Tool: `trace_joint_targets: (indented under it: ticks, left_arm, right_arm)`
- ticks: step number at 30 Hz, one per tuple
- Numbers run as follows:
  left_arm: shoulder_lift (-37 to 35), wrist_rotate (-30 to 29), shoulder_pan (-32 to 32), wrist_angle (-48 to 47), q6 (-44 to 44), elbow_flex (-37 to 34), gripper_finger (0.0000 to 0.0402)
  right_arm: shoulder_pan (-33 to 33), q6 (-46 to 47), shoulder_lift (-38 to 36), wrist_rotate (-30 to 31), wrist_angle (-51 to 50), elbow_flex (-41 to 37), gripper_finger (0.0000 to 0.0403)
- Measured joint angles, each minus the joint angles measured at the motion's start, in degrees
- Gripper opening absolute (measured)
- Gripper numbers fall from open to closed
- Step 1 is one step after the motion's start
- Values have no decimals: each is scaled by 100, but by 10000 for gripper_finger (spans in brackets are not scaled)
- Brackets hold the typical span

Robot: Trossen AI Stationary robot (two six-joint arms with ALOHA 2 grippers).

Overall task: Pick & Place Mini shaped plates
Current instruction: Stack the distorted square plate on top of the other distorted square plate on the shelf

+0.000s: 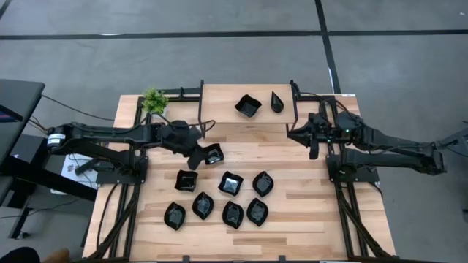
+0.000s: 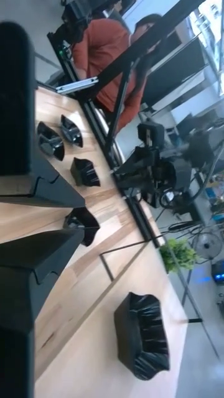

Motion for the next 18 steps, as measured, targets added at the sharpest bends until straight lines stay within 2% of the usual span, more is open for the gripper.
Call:
trace_joint_targets:
  ticks: [6, 18]
  left_arm:
    - [-2, -485, -231, -2239, -683, 373, 132]
    - [49, -505, -869, -3620, -2873, 368, 132]
  right_arm:
    - [-10, 0, 2, 0, -75, 0, 63]
    - [-10, 27, 4, 0, -248, 0, 63]
